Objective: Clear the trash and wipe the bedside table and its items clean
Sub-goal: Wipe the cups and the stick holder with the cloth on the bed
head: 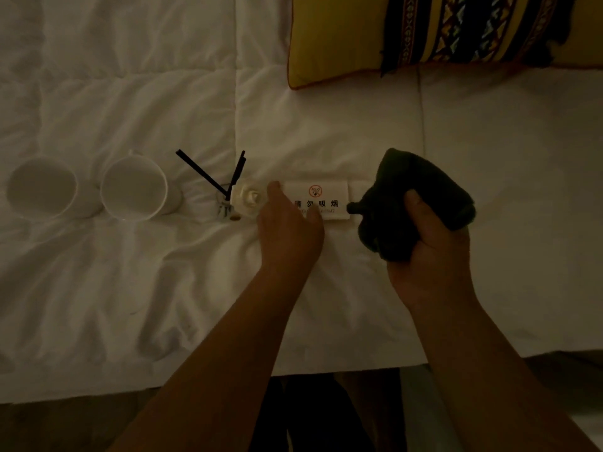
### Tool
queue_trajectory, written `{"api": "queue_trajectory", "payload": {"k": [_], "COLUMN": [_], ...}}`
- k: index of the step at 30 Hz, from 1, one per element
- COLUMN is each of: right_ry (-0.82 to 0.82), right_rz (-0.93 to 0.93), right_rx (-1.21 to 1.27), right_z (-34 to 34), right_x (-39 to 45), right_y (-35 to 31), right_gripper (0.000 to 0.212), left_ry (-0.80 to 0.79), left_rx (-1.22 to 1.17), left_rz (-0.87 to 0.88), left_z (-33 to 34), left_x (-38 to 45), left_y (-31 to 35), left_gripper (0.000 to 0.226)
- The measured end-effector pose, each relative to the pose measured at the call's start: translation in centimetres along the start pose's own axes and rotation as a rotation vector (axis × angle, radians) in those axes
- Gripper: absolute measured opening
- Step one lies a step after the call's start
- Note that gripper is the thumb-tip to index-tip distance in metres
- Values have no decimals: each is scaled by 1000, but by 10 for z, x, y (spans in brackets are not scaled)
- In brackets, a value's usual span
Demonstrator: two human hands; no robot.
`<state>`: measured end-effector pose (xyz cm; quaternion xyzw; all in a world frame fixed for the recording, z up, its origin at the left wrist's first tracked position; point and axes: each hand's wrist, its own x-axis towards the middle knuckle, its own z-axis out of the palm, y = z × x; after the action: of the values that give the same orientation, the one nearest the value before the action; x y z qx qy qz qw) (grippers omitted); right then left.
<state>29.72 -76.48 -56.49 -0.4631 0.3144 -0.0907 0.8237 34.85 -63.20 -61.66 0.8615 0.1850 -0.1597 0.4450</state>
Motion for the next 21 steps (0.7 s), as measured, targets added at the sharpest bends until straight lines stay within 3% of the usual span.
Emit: {"api": "queue_trajectory", "payload": {"k": [3,5,8,10,13,16,21], "right_ry": [69,120,180,120,-16,-85,-249], "right_rz": [-67,-127,-310,-420,-525,-587,-718], "right_rx": [-145,-299,-658,-850,-1041,-1037,-1073], "right_z": [0,3,7,9,12,20,30], "right_x": [0,0,2,3,1,-5,-20], "right_y": [1,2,7,11,14,13,12], "right_gripper": [48,44,38,44,52,49,40], "left_ry": [-40,-159,-310,-396,-523,-626,-658], "left_rx": [-154,-255,-663,-909,-970,-982,-1168], "left_rz": [-15,-46,-146,-181,-171,-119,-287], "left_z": [-6,-9,-15,-20,-24,-28,-29], "left_x": [-3,-9,-22,-27,-31,-33,-36], "left_y": [4,6,13,18,26,34,41], "left_gripper": [44,26,7,10,25,38,66]}}
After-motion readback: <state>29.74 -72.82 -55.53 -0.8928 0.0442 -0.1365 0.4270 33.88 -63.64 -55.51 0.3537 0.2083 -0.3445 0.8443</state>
